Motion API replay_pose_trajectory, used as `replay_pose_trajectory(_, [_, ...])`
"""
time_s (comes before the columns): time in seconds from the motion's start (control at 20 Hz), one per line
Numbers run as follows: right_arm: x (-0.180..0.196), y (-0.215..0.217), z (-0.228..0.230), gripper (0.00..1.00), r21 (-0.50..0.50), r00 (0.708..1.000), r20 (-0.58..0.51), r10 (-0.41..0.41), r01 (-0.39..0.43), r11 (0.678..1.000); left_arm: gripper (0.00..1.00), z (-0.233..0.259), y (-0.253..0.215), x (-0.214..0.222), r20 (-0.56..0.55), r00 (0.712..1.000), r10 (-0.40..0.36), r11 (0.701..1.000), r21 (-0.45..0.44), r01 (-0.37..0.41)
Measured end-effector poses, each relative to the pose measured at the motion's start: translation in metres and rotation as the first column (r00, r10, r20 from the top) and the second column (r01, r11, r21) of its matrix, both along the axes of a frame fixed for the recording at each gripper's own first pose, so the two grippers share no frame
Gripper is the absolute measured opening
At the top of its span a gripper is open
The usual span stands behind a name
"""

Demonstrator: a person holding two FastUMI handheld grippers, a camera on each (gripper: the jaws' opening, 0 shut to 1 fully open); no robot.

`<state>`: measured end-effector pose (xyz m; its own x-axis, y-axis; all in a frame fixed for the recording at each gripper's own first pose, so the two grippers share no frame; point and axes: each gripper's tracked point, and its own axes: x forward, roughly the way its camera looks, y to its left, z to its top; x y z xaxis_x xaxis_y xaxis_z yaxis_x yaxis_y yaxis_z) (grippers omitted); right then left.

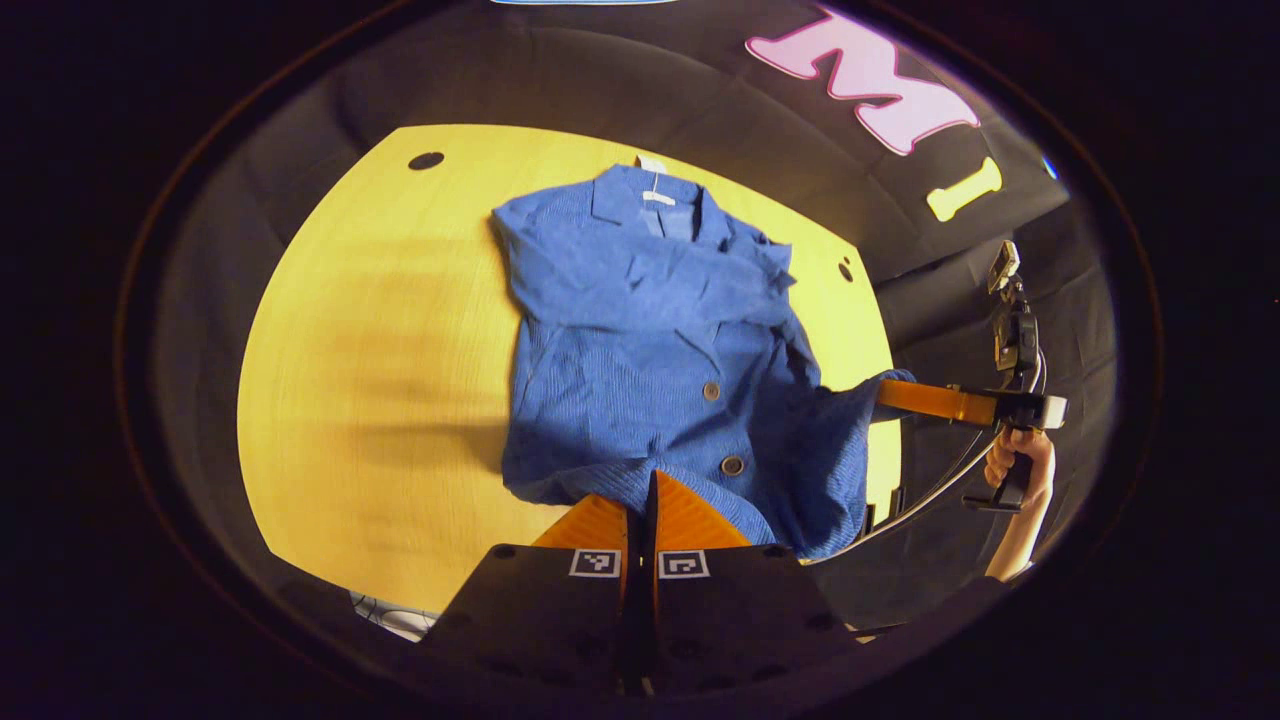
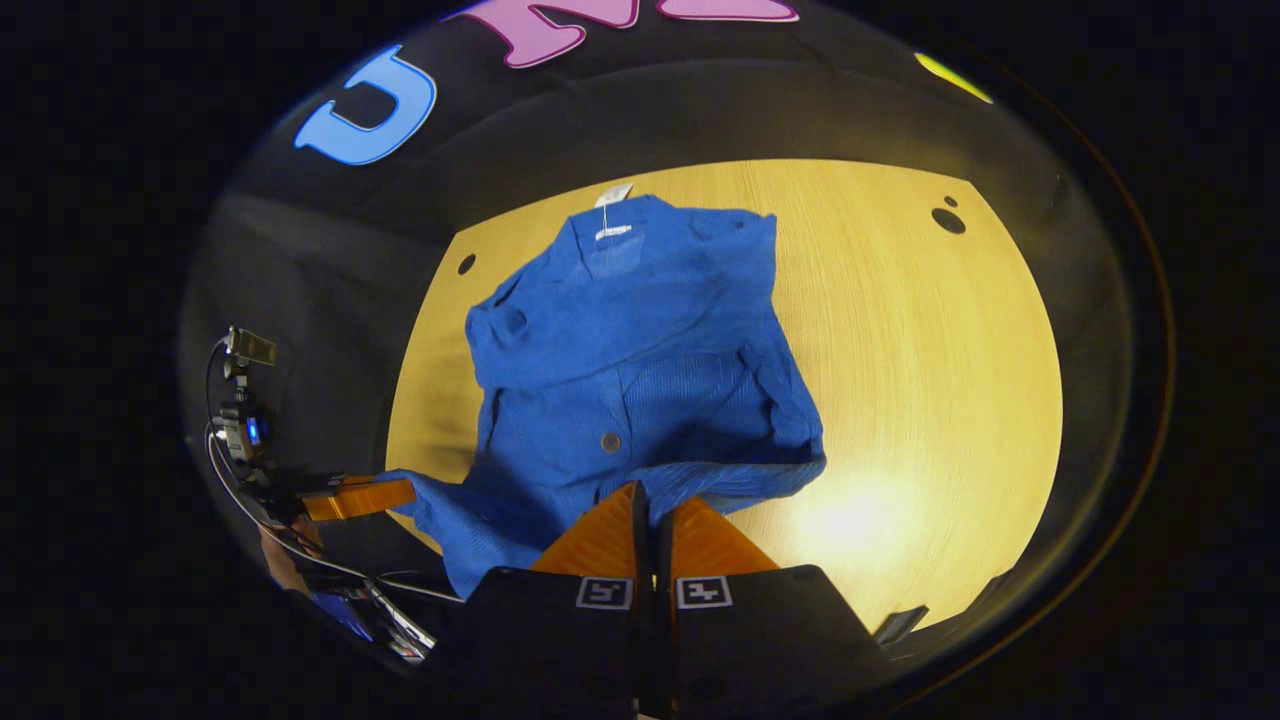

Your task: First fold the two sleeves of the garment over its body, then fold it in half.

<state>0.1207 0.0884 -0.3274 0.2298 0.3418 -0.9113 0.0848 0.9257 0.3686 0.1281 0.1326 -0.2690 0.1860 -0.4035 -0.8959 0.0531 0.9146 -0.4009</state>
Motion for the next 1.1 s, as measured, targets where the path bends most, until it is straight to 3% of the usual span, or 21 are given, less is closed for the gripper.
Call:
replay_pose_trajectory(0.15, [0.053,-0.001,0.016,0.02,-0.012,0.998,0.049,-0.03,0.031,0.999,0.0,0.021,0.005,0.051,0.031,0.999,0.032,0.999,-0.043,-0.031])
replay_pose_trajectory(0.35, [0.129,-0.006,0.016,0.0,-0.012,0.995,0.091,-0.052,0.053,0.999,0.0,0.027,0.034,0.12,0.04,0.989,0.142,0.989,-0.039,-0.14])
replay_pose_trajectory(0.5, [0.185,-0.011,-0.012,0.02,-0.014,0.994,0.089,-0.066,0.067,0.998,0.0,0.012,0.041,0.167,0.028,0.979,0.2,0.98,-0.026,-0.199])
replay_pose_trajectory(0.65, [0.227,-0.035,-0.058,0.02,-0.082,0.989,0.109,-0.097,0.106,0.991,0.0,-0.012,0.057,0.216,0.044,0.963,0.267,0.964,0.009,-0.268])
replay_pose_trajectory(0.8, [0.238,-0.051,-0.118,0.01,-0.154,0.994,0.061,-0.093,0.102,0.983,0.0,-0.052,0.065,0.249,0.004,0.939,0.344,0.939,0.007,-0.344])
replay_pose_trajectory(0.95, [0.231,-0.054,-0.155,0.02,-0.205,0.999,0.04,-0.003,0.011,0.979,0.0,-0.079,0.077,0.258,-0.031,0.904,0.426,0.904,0.02,-0.426])
replay_pose_trajectory(1.1, [0.229,-0.044,-0.161,0.07,-0.133,0.999,0.033,0.004,0.0,0.991,0.0,-0.088,0.084,0.262,-0.035,0.901,0.432,0.902,0.024,-0.431])
